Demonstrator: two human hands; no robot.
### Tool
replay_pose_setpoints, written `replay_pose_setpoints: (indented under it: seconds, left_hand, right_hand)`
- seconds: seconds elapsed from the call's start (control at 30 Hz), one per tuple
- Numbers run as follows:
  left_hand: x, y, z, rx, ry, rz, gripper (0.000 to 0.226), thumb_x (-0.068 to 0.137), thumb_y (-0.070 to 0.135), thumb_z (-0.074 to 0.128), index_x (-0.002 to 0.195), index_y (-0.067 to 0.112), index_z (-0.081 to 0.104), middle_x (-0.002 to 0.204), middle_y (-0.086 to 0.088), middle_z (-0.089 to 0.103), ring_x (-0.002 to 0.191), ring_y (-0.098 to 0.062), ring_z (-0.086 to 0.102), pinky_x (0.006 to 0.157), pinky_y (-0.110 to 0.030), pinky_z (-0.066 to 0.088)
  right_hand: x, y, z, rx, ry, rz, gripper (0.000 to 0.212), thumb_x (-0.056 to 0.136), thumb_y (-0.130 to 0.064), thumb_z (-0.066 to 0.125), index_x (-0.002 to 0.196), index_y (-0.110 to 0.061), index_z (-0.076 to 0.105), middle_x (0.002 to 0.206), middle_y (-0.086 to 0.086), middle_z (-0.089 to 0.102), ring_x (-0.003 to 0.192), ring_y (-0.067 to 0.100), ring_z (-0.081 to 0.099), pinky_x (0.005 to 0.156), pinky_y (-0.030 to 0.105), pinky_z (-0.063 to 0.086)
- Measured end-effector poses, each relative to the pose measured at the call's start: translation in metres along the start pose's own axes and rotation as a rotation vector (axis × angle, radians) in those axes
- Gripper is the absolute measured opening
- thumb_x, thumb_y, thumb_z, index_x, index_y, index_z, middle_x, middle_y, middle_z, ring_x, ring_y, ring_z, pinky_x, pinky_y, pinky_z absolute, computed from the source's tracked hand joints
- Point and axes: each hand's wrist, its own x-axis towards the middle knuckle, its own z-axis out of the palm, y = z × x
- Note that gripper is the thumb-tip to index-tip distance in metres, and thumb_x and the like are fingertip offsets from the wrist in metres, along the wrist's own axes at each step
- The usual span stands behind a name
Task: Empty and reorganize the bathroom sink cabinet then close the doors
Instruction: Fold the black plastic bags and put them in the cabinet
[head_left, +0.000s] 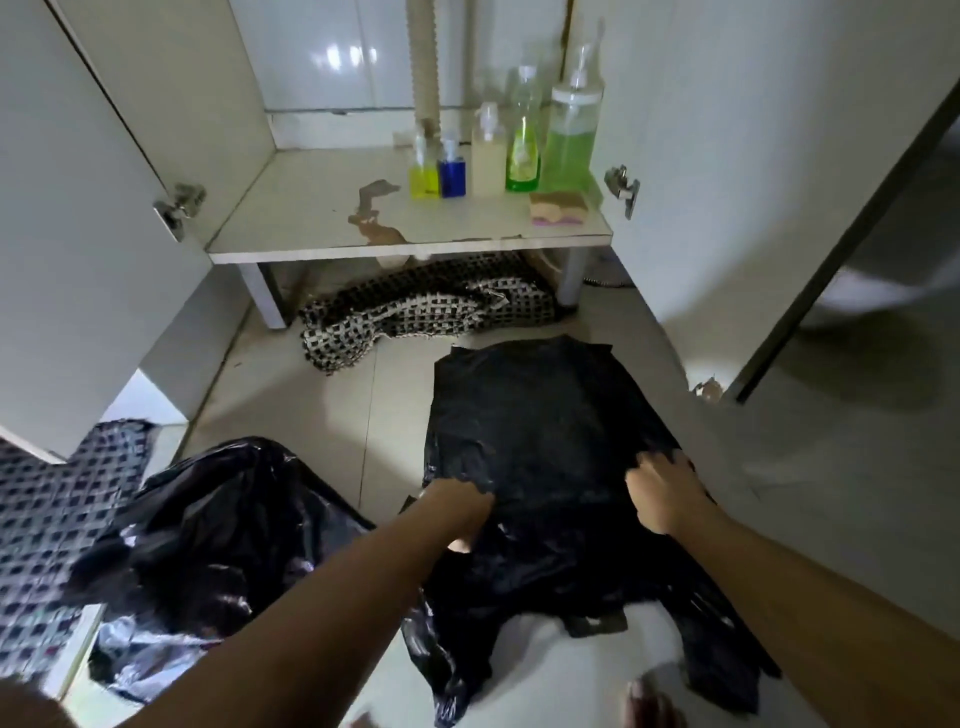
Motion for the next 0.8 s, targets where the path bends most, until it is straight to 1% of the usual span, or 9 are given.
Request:
replay_pose_setpoints:
  seconds: [0.13,0.2,0.3,0.37,0.47,0.53,0.63,0.7,0.8]
  left_hand:
    - [0.009,0.02,0.036,-0.048,-0.143,-0.043,0.068,0.081,0.014,0.066,0.14,0.007,0.034,0.134,-0.017,0.052,0.12,-0.035,0.055,0.094,-0.044,0.047]
    - [0.018,0.021,0.044,-0.125,-0.33,-0.098,0.082,0.075,0.03,0.074,0.142,0.005,0.033,0.135,-0.016,0.052,0.119,-0.035,0.055,0.096,-0.042,0.047]
    - [0.026,0.019,0.051,-0.271,-0.583,-0.117,0.101,0.063,0.066,0.071,0.142,0.011,0.04,0.143,-0.01,0.048,0.114,-0.034,0.058,0.098,-0.042,0.047]
    - [0.022,0.015,0.045,-0.404,-0.619,-0.132,0.095,0.071,0.065,0.068,0.143,0.011,0.039,0.146,-0.01,0.042,0.111,-0.036,0.059,0.092,-0.037,0.049]
    - [0.011,-0.006,0.014,-0.522,-0.523,-0.144,0.077,0.084,0.053,0.063,0.143,0.011,0.037,0.145,-0.016,0.041,0.101,-0.035,0.063,0.065,-0.036,0.055]
    - [-0.001,-0.039,-0.019,-0.54,-0.387,-0.16,0.067,0.087,0.044,0.063,0.139,0.008,0.042,0.142,-0.016,0.045,0.103,-0.036,0.064,0.064,-0.036,0.056]
    - [-0.038,-0.099,-0.071,-0.476,-0.178,-0.234,0.061,0.09,0.033,0.064,0.139,0.003,0.043,0.137,-0.017,0.049,0.098,-0.035,0.065,0.066,-0.033,0.054]
    - [-0.069,-0.14,-0.087,-0.376,-0.069,-0.305,0.058,0.089,0.031,0.064,0.138,0.004,0.046,0.124,-0.018,0.059,0.083,-0.03,0.066,0.075,-0.035,0.054]
    - [-0.106,-0.187,-0.078,-0.278,-0.045,-0.367,0.055,0.087,0.023,0.065,0.137,0.007,0.048,0.112,-0.014,0.064,0.083,-0.026,0.067,0.085,-0.036,0.055]
  right_hand:
    - [0.0,-0.006,0.025,-0.025,-0.315,0.008,0.06,0.079,-0.028,0.071,0.133,-0.017,0.047,0.149,0.013,0.029,0.135,0.037,0.031,0.11,0.064,0.013]
    - [-0.002,-0.006,0.032,-0.029,-0.443,0.035,0.076,0.075,-0.033,0.076,0.14,-0.017,0.039,0.153,0.012,0.024,0.138,0.037,0.028,0.11,0.064,0.015]
    - [-0.009,-0.009,0.028,-0.071,-0.505,0.045,0.071,0.081,-0.026,0.07,0.143,-0.013,0.035,0.151,0.013,0.029,0.137,0.04,0.03,0.108,0.066,0.02]
    - [-0.012,-0.012,0.01,-0.092,-0.467,0.025,0.058,0.086,-0.01,0.059,0.14,-0.009,0.039,0.146,0.016,0.035,0.133,0.045,0.033,0.105,0.069,0.021]
    - [-0.006,-0.023,-0.038,0.041,-0.283,-0.03,0.026,0.082,0.001,0.049,0.106,-0.006,0.057,0.112,0.013,0.053,0.107,0.04,0.052,0.102,0.063,0.028]
    - [0.002,-0.04,-0.079,0.198,-0.131,-0.074,0.014,0.079,0.001,0.047,0.071,-0.011,0.047,0.08,0.007,0.048,0.076,0.03,0.051,0.093,0.051,0.038]
    - [0.014,-0.081,-0.138,0.39,0.076,-0.171,0.008,0.081,-0.004,0.049,0.085,-0.005,0.057,0.086,0.01,0.057,0.064,0.025,0.052,0.068,0.033,0.045]
    - [0.019,-0.115,-0.167,0.511,0.124,-0.251,0.032,0.079,-0.006,0.053,0.109,-0.001,0.062,0.104,0.016,0.066,0.08,0.033,0.066,0.072,0.037,0.055]
    - [0.017,-0.167,-0.194,0.588,0.123,-0.403,0.02,0.077,-0.011,0.058,0.091,-0.002,0.067,0.091,0.014,0.069,0.08,0.036,0.067,0.073,0.036,0.056]
